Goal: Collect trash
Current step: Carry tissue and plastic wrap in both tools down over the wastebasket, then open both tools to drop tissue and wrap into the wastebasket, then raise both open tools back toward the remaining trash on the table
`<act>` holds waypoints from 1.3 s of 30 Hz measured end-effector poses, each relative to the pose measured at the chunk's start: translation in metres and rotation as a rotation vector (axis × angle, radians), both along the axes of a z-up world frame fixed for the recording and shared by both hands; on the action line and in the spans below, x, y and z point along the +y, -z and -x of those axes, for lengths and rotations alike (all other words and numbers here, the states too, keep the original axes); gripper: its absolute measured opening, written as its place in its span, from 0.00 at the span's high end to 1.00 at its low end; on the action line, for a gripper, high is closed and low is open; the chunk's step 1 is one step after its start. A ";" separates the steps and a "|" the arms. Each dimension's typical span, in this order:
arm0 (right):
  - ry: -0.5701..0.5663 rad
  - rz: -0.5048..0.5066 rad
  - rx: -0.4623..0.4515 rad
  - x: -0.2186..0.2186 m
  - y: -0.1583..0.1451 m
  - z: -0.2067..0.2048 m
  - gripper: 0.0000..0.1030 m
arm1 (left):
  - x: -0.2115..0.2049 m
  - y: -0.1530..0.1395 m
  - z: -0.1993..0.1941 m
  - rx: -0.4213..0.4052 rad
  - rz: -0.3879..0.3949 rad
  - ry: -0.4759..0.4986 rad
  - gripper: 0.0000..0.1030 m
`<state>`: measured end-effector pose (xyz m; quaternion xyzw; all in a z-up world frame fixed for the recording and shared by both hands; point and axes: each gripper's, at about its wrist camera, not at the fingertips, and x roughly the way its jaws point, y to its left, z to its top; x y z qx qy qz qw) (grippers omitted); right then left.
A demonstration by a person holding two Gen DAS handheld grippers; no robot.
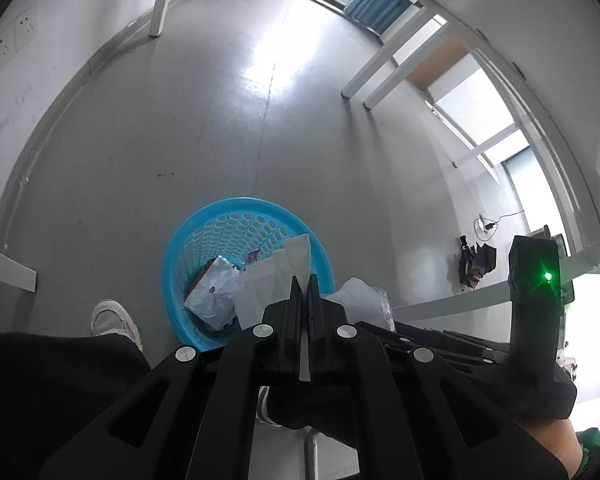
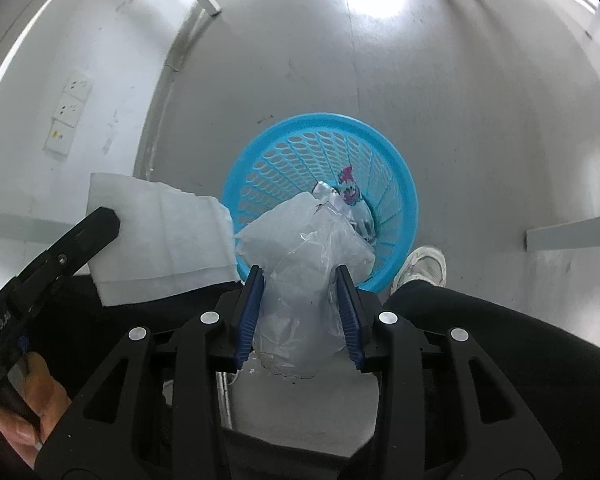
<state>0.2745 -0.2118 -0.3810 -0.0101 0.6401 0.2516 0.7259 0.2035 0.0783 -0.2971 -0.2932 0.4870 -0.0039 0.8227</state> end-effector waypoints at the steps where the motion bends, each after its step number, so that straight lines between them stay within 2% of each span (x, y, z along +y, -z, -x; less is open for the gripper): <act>1: 0.007 -0.002 0.010 0.001 0.004 -0.004 0.66 | 0.001 0.005 -0.003 0.015 0.005 -0.003 0.99; 5: 0.045 -0.018 0.048 0.002 0.017 -0.014 0.65 | 0.004 0.014 -0.013 0.046 0.014 -0.013 0.99; 8: 0.068 -0.034 0.069 0.001 0.022 -0.018 0.59 | 0.007 0.015 -0.015 0.049 0.019 -0.031 0.96; 9: 0.071 -0.040 0.072 -0.001 0.023 -0.020 0.56 | 0.008 0.013 -0.014 0.041 0.026 -0.040 0.80; 10: 0.073 -0.048 0.073 -0.002 0.023 -0.020 0.52 | 0.010 0.012 -0.014 0.036 0.036 -0.045 0.57; 11: 0.074 -0.051 0.072 -0.004 0.023 -0.021 0.50 | 0.012 0.011 -0.013 0.029 0.039 -0.055 0.50; 12: 0.075 -0.051 0.071 -0.003 0.023 -0.022 0.44 | 0.013 0.012 -0.013 0.029 0.033 -0.062 0.48; 13: 0.076 -0.052 0.068 -0.003 0.023 -0.023 0.39 | 0.014 0.012 -0.012 0.035 0.031 -0.067 0.48; 17: 0.072 -0.049 0.059 -0.001 0.021 -0.021 0.37 | 0.016 0.015 -0.010 0.061 0.035 -0.082 0.48; 20: 0.058 -0.008 0.052 0.000 0.020 -0.014 0.32 | 0.015 0.013 -0.004 0.074 0.026 -0.084 0.48; 24: 0.037 0.006 -0.003 -0.001 0.004 -0.002 0.32 | 0.009 0.002 0.009 0.099 -0.052 -0.074 0.48; 27: 0.011 0.005 -0.060 -0.002 -0.012 0.014 0.28 | 0.003 -0.015 0.023 0.071 -0.076 -0.052 0.47; 29: -0.014 -0.006 -0.073 -0.002 -0.019 0.026 0.28 | -0.002 -0.027 0.032 0.053 -0.137 -0.035 0.46; 32: -0.045 0.000 -0.128 -0.003 -0.036 0.042 0.26 | -0.006 -0.041 0.044 0.037 -0.175 -0.020 0.46; 36: -0.080 -0.017 -0.198 -0.012 -0.060 0.062 0.25 | -0.007 -0.060 0.062 0.002 -0.203 -0.016 0.41; 39: -0.076 -0.045 -0.245 -0.023 -0.081 0.076 0.18 | -0.014 -0.081 0.075 -0.039 -0.250 -0.003 0.36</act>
